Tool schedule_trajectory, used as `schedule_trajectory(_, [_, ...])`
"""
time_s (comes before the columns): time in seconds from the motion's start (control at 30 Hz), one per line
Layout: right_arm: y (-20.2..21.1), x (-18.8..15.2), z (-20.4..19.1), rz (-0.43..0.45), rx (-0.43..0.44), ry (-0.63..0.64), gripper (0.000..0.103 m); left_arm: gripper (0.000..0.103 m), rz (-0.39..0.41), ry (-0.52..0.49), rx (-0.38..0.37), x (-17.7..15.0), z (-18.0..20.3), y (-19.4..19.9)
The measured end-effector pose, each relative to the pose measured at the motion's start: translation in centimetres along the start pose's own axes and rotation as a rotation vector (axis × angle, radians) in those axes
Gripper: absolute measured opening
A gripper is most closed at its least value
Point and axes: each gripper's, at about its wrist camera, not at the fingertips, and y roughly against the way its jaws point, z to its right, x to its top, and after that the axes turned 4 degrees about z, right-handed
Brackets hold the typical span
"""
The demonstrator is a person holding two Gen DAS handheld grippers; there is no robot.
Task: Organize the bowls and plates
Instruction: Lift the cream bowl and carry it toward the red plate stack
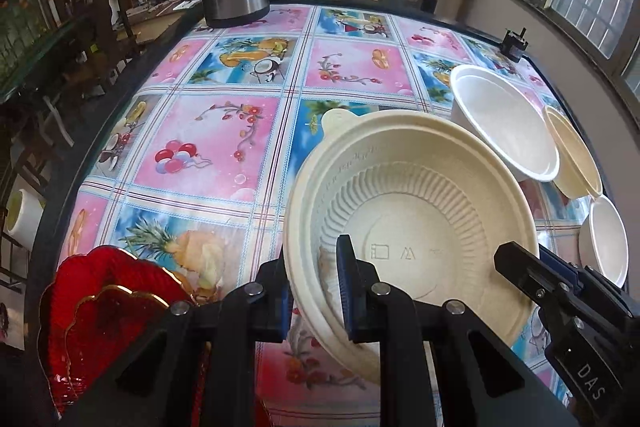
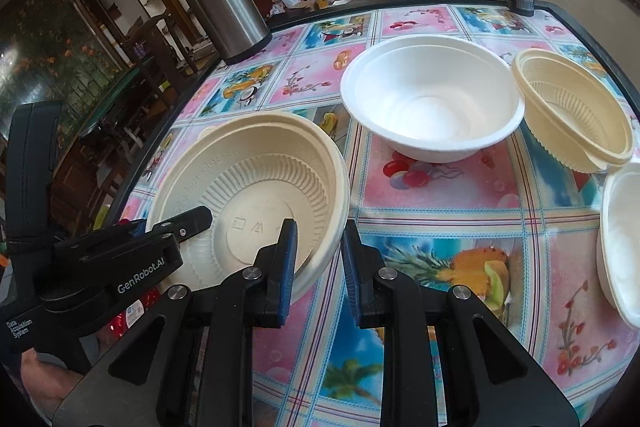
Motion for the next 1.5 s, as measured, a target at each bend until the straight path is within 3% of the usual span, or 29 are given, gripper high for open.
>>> schedule_trajectory(0.3, [3.6, -2.0, -1.0, 0.038, 0.004, 0.015, 0.022, 0.018, 0.015, 0.029, -0.019, -2.6, -0.6, 2.0])
schedule_trajectory(0.73, [5.9, -4.1, -4.7, 0.058, 0.036, 0.063, 0.022, 0.018, 0.097, 0.056, 0.023, -5.1, -3.4, 6.2])
schedule_trajectory(1.0, [5.7, -5.0, -8.4, 0.050, 0.077, 0.116, 0.022, 0.018, 0.145, 0.103, 0.073, -6.4, -7.1, 8.2])
schedule_trajectory(1.5, [3.1, -6.3, -14.7, -0.004, 0.121, 0.216, 0.022, 0.018, 0.142, 0.189, 0.131, -8.2, -12.7, 8.5])
